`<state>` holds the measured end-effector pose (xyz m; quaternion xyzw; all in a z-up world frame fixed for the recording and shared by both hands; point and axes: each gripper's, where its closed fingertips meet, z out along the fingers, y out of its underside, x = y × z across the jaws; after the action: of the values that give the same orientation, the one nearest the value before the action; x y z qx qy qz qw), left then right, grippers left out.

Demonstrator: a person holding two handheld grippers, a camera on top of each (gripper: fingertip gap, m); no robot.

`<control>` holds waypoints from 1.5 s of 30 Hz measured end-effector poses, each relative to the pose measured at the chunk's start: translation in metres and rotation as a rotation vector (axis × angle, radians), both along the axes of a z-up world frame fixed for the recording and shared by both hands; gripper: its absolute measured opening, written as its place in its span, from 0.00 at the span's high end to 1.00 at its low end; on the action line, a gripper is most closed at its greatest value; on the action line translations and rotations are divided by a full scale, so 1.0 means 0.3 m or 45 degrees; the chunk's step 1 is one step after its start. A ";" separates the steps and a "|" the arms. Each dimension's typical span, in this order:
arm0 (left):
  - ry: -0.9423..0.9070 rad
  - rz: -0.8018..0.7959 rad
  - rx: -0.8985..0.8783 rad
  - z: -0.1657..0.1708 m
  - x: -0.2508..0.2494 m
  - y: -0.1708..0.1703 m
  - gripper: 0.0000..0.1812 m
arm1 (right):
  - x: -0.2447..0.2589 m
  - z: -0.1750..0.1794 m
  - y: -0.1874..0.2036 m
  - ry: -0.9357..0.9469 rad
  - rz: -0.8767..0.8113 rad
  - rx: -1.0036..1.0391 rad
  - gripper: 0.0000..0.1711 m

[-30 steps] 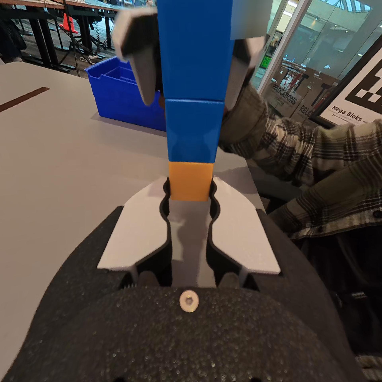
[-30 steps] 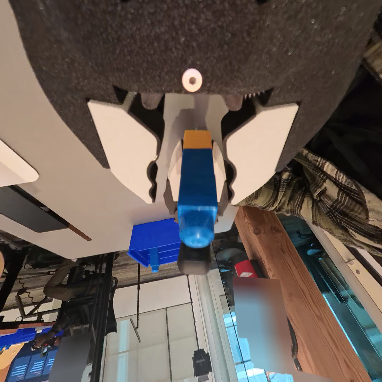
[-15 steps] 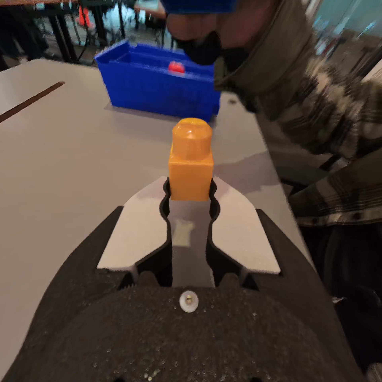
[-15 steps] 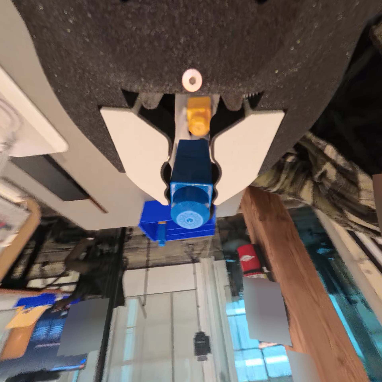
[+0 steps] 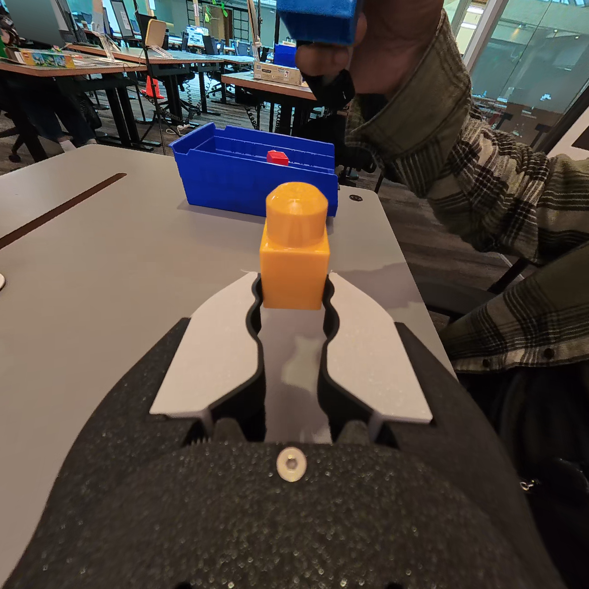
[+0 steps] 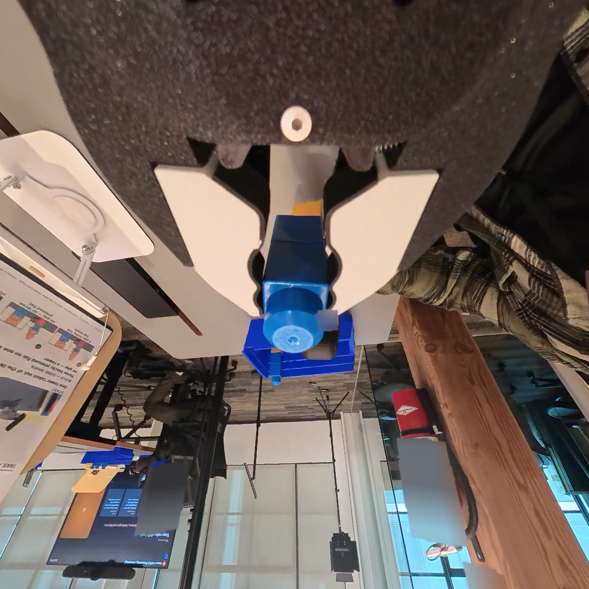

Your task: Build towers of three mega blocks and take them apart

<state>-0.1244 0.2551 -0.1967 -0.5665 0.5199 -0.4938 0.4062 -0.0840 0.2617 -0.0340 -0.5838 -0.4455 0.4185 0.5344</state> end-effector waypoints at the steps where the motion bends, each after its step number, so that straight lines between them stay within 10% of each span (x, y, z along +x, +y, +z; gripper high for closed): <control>1: 0.000 0.001 -0.001 -0.001 -0.001 0.002 0.80 | 0.003 -0.001 -0.002 0.000 0.000 -0.001 0.79; 22: 1.206 0.100 -0.118 -0.433 -0.168 0.082 0.80 | -0.008 -0.151 0.003 -0.110 0.036 -0.099 0.79; 31: 1.046 0.053 -0.188 -0.408 -0.127 0.066 0.68 | -0.016 -0.172 -0.003 -0.090 0.058 -0.109 0.79; 39: -0.089 0.016 -0.141 0.134 0.011 0.016 0.63 | -0.090 -0.156 -0.006 0.034 0.114 -0.118 0.79; 45: -0.210 -0.069 -0.167 0.187 0.052 -0.042 0.64 | -0.158 -0.176 -0.011 0.036 0.176 -0.143 0.79</control>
<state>-0.1088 0.2425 -0.1407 -0.5350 0.4665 -0.5825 0.3961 -0.1314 0.2585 -0.0869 -0.5747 -0.4530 0.4868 0.4770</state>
